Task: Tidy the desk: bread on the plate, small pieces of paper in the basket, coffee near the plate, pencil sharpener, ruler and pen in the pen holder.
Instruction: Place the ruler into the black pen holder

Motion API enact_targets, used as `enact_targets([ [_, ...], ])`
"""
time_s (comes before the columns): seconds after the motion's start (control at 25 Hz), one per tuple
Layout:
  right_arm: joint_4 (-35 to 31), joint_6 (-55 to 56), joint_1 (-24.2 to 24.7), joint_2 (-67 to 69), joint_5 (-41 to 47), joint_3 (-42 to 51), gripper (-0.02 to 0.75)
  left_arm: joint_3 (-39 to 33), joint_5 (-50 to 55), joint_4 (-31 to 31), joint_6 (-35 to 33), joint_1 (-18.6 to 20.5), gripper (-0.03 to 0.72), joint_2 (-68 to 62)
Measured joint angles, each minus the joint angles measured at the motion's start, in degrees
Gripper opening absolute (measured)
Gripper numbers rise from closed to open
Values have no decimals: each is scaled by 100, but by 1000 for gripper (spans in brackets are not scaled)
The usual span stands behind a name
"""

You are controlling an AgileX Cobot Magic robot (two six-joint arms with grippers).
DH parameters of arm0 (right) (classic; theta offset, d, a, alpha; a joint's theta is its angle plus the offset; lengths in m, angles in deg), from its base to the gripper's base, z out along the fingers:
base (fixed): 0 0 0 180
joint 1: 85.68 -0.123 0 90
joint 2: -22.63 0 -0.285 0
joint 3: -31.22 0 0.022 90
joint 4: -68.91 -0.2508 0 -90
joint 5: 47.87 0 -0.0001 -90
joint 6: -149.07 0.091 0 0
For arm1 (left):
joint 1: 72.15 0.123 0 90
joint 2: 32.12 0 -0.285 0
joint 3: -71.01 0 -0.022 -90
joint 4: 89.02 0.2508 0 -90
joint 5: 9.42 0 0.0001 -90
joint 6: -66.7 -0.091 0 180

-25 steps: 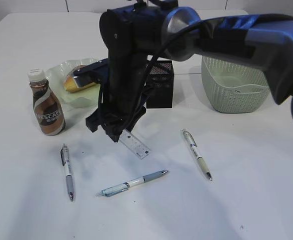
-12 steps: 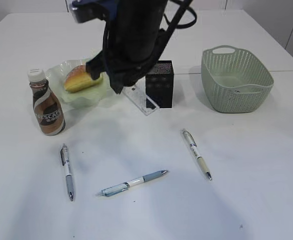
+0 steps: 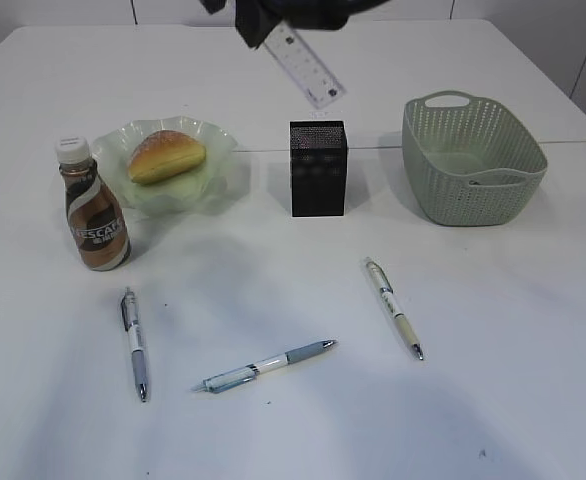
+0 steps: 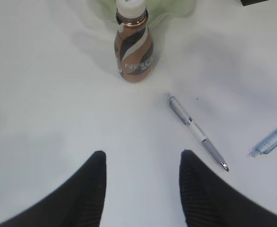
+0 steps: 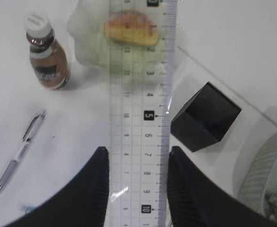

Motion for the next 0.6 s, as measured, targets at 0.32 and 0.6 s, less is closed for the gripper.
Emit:
enact_targets([
  [0.32,991,274,0,-880,-2403,1613,296,0,-158,0,0,0,348,0],
  [0.6,2176,1330,47,-1211,-3534,2677,296,0,-171,-14,0,0,348,0],
])
